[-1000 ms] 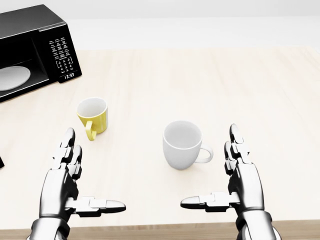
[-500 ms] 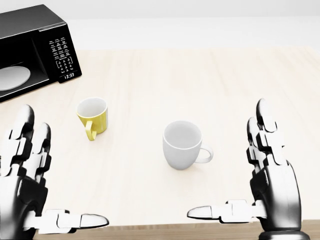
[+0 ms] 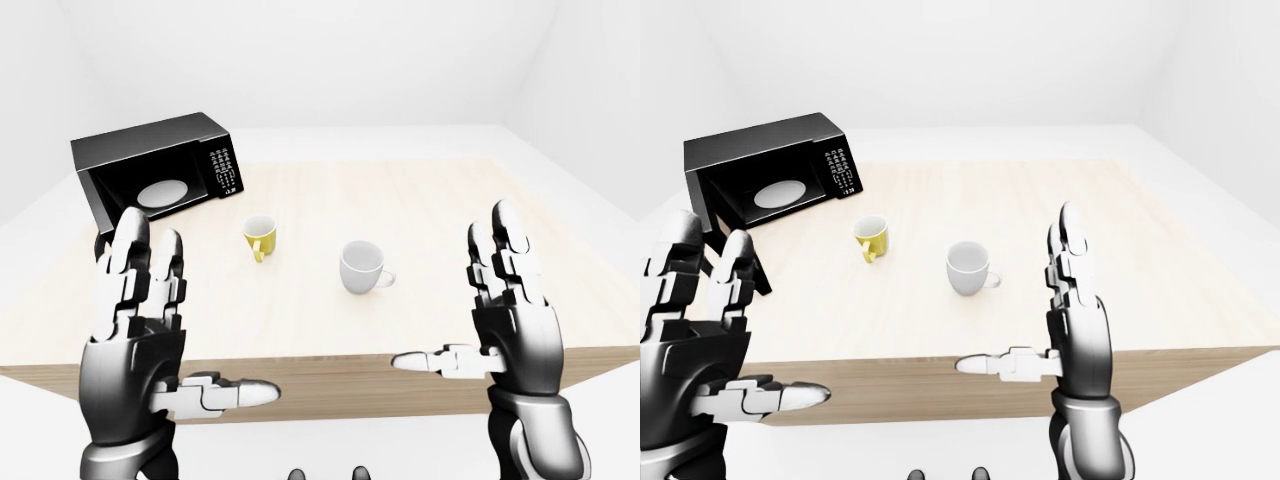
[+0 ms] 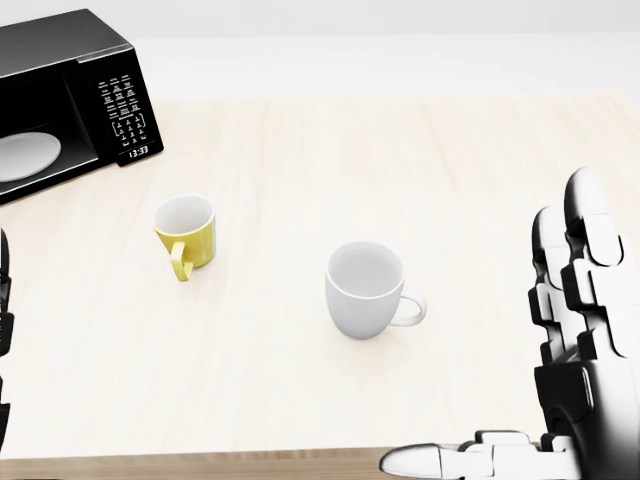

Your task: Close the microwave.

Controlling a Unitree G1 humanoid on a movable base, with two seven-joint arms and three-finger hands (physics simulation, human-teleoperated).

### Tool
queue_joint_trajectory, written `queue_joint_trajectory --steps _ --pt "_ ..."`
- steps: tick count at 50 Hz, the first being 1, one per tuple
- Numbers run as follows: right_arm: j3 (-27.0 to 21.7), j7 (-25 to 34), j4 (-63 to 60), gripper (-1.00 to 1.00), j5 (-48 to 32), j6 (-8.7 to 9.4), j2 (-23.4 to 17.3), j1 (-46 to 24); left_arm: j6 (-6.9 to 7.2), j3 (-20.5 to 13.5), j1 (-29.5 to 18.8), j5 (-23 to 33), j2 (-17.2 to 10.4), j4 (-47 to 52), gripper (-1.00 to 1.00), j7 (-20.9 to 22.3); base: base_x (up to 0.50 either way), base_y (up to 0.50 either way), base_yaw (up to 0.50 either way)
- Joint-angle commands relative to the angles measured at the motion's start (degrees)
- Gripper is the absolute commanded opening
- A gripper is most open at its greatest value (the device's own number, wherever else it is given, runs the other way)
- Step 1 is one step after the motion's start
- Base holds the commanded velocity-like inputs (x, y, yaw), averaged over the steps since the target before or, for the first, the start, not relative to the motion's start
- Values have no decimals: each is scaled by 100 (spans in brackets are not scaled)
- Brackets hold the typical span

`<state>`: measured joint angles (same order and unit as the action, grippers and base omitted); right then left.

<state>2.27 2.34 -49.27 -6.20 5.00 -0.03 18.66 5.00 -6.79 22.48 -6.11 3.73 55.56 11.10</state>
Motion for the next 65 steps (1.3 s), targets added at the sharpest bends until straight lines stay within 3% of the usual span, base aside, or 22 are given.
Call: queue_joint_trajectory --steps 1,24,65 --pt "60 -50 -211 100 -120 0 -4 87 0 -81 101 -8 88 250 100 105 0 0 0" --pt "86 -105 -172 100 -299 0 -25 113 0 -113 105 -29 111 320 100 124 0 0 0" --pt "218 -154 -119 100 -361 0 -56 206 0 -162 112 -37 150 364 100 160 0 50 0"
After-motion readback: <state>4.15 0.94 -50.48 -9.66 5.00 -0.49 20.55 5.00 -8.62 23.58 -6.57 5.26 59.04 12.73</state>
